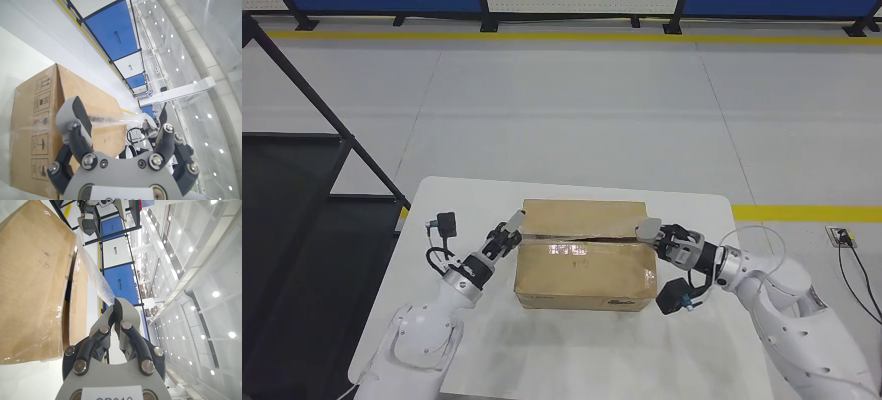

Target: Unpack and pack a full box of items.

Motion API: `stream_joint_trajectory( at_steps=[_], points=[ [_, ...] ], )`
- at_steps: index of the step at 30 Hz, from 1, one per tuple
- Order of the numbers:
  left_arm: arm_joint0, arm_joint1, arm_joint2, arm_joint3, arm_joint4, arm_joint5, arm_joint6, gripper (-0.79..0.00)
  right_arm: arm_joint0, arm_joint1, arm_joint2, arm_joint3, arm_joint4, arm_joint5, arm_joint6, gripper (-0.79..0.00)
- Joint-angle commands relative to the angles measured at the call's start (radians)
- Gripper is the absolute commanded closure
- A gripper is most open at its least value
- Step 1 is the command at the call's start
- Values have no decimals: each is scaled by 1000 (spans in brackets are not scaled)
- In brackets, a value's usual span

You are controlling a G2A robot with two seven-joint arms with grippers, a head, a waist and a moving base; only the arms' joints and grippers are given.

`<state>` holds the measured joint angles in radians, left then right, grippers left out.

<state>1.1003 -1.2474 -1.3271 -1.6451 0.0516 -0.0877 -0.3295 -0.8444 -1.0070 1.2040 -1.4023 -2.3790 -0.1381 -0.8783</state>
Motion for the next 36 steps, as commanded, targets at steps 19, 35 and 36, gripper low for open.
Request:
stream_joint_trajectory(
  at_steps=[19,35,36],
  points=[
    [-72,-22,73,100,-46,-59,25,-785,23,0,-21,36,0,-8,13,0],
    [-103,-38,99,164,-54,-81,74,-785,20,8,-30,46,-35,-37,27,0],
    [-105,-38,99,167,-54,-80,75,-785,20,8,-30,48,-40,-42,33,0]
  ],
)
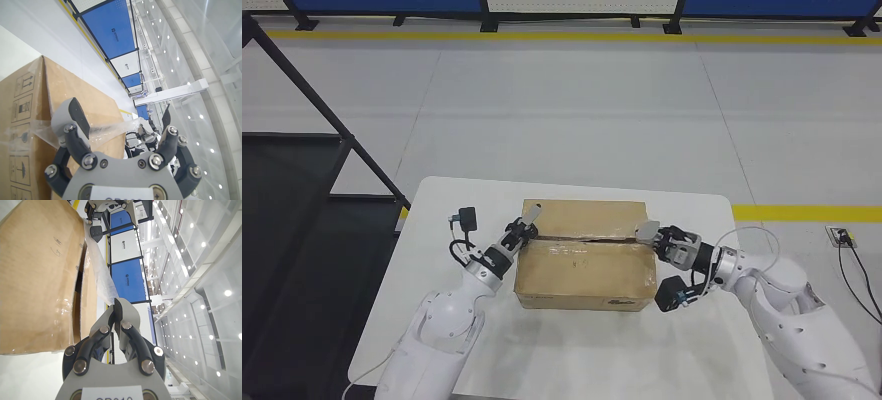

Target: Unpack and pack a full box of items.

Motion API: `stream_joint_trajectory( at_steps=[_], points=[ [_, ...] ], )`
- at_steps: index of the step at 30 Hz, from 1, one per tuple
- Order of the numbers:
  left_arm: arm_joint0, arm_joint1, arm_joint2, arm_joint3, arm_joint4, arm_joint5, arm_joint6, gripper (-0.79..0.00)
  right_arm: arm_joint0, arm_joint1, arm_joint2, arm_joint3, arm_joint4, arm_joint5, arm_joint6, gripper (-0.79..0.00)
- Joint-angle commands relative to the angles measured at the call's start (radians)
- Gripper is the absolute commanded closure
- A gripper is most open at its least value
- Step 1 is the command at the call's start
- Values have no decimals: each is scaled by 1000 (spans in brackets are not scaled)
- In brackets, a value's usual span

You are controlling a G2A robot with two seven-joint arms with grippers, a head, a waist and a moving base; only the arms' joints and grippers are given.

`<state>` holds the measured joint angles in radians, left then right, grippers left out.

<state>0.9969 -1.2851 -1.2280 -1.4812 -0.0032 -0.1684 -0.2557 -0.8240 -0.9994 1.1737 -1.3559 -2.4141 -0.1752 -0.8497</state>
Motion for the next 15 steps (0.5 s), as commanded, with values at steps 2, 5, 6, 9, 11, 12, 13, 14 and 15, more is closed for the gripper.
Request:
stream_joint_trajectory(
  at_steps=[2,5,6,9,11,12,13,14,15],
  points=[
    [-4,-2,2,9,1,1,2,-785,-2,2,-1,0,-11,-13,17,0],
    [-10,-4,5,18,0,2,4,-785,-4,3,-4,-3,-23,-25,42,0],
    [-11,-5,6,21,1,1,5,-785,-5,3,-5,-5,-26,-31,52,0],
    [-15,-8,10,30,-1,0,8,-785,-6,4,-9,-9,-34,-39,61,0],
    [-18,-9,12,37,-2,0,11,-785,-7,5,-9,-9,-39,-45,64,0],
    [-19,-10,13,40,-1,0,11,-785,-8,6,-9,-10,-41,-48,65,0],
    [-20,-11,14,42,-1,0,11,-785,-9,7,-9,-10,-43,-54,66,0],
    [-21,-11,14,44,-2,0,12,-785,-9,8,-9,-11,-48,-61,67,0],
    [-21,-12,15,46,-2,-1,13,-785,-9,8,-10,-13,-50,-65,65,0]
  ],
)
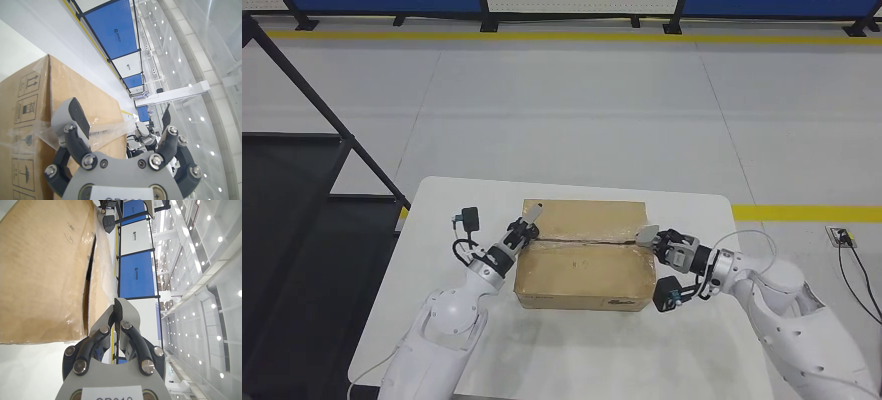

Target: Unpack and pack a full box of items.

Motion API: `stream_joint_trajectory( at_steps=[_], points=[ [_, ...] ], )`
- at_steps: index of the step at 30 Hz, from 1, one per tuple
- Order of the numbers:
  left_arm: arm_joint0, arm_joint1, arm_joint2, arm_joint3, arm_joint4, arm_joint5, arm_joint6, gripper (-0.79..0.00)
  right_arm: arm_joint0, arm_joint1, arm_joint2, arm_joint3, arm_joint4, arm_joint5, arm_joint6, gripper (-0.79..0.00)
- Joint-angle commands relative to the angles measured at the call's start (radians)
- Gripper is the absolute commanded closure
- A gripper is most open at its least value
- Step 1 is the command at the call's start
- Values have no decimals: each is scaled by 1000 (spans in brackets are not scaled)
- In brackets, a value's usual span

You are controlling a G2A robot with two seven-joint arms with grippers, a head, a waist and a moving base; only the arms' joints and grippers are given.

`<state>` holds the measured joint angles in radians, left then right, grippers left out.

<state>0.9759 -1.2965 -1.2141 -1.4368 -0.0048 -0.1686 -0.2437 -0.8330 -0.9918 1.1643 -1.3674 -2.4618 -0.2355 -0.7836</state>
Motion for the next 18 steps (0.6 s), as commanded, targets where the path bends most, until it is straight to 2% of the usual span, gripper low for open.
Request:
stream_joint_trajectory(
  at_steps=[1,8,9,10,12,13,15,18],
  points=[
    [-1,-1,2,3,-1,-1,2,-785,0,2,0,-2,-8,-11,0,0],
    [-4,-6,6,8,-1,-2,0,-785,-4,7,1,-15,-17,-42,20,0],
    [-4,-6,6,9,0,-3,0,-785,-5,7,2,-16,-19,-45,21,-52],
    [-4,-7,6,9,-1,-2,0,-785,-6,8,3,-17,-20,-48,21,-139],
    [-4,-8,6,9,0,-2,-2,-785,-9,10,6,-19,-20,-50,16,-206],
    [-4,-8,6,9,1,-2,-3,-785,-10,11,7,-20,-20,-50,15,-215],
    [-3,-9,6,9,2,-3,-4,-785,-15,13,10,-23,-20,-50,14,-166],
    [-2,-10,6,9,2,-2,-5,-785,-20,16,14,-28,-20,-50,12,-188]
  ],
)
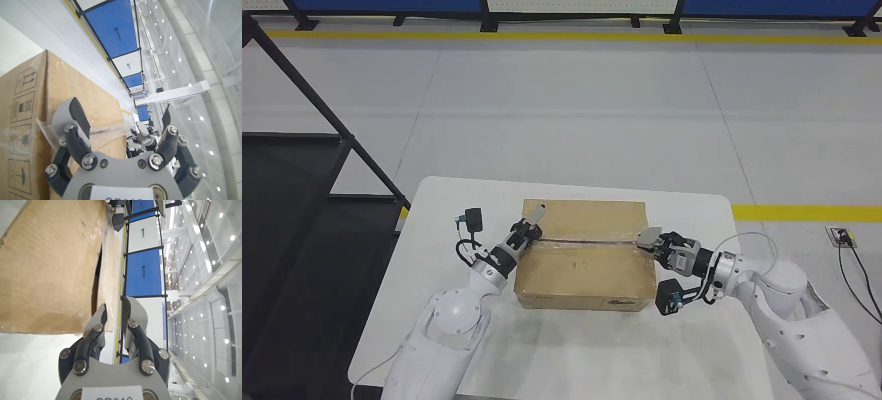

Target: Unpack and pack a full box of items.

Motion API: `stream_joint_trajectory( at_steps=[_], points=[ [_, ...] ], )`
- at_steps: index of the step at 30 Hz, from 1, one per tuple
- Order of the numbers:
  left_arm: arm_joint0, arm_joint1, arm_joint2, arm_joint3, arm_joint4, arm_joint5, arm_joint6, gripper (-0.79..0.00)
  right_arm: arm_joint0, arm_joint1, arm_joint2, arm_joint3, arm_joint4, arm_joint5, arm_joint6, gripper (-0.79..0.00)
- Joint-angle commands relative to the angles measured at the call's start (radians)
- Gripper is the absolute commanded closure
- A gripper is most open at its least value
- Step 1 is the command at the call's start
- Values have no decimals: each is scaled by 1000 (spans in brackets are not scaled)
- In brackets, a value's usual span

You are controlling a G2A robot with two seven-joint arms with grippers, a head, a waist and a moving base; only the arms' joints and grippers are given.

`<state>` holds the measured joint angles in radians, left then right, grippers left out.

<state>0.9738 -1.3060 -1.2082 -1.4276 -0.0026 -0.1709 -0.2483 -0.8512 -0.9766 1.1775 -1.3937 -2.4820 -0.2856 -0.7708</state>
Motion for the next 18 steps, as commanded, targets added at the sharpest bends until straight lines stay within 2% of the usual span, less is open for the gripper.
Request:
stream_joint_trajectory(
  at_steps=[1,6,9,18],
  points=[
    [0,-1,0,0,0,0,0,-785,-3,2,2,-3,0,-1,0,-191],
    [0,-3,-1,3,1,1,-6,-785,-7,5,6,-10,0,-7,3,-200],
    [0,-4,-2,3,0,1,-6,-785,-10,8,11,-12,2,-12,4,-179],
    [0,-7,-6,3,1,0,-12,-785,-24,17,29,-14,7,-22,0,-206]
  ],
)
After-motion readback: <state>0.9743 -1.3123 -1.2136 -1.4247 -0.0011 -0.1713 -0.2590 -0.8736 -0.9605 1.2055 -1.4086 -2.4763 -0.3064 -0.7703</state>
